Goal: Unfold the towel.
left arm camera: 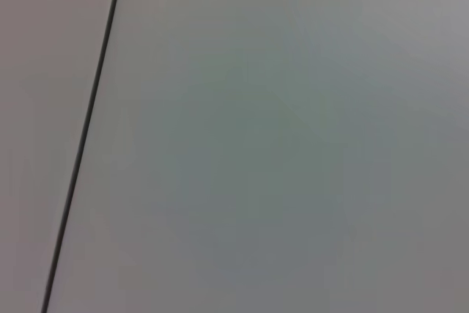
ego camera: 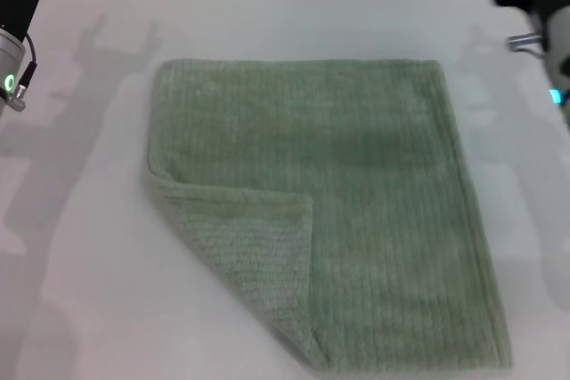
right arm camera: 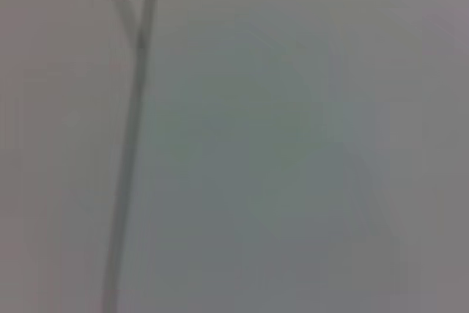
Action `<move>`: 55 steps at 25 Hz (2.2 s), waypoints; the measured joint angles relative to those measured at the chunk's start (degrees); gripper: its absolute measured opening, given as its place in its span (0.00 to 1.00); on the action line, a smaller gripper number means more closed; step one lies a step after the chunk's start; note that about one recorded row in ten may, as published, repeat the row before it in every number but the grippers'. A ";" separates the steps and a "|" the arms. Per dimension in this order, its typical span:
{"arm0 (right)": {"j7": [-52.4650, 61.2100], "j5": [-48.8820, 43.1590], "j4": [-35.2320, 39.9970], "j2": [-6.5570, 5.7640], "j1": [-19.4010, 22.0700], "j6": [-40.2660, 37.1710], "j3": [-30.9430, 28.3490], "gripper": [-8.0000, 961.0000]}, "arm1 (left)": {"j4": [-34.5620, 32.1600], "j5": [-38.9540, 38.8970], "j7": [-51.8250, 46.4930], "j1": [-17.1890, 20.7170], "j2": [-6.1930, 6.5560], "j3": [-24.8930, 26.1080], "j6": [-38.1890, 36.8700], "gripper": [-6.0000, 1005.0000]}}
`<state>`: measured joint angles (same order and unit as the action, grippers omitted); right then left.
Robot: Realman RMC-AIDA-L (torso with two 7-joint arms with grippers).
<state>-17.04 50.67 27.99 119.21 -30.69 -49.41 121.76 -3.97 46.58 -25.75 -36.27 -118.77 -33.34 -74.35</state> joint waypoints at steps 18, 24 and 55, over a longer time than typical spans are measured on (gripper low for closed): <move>-0.90 -6.64 16.96 -0.68 1.79 30.72 -9.70 0.01 | -0.01 0.00 1.53 0.06 0.01 0.30 0.40 0.82; -0.93 -10.59 21.27 -0.64 2.43 38.87 -13.38 0.01 | 0.16 0.01 1.58 0.06 0.04 0.30 0.44 0.82; -0.97 -18.17 44.73 -0.53 0.70 92.44 -30.94 0.01 | 0.46 0.01 1.35 0.41 -0.05 0.10 0.00 0.80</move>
<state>-18.02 32.51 72.72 118.69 -29.99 43.04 90.82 -3.51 46.58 -24.39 -35.86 -118.83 -33.24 -74.34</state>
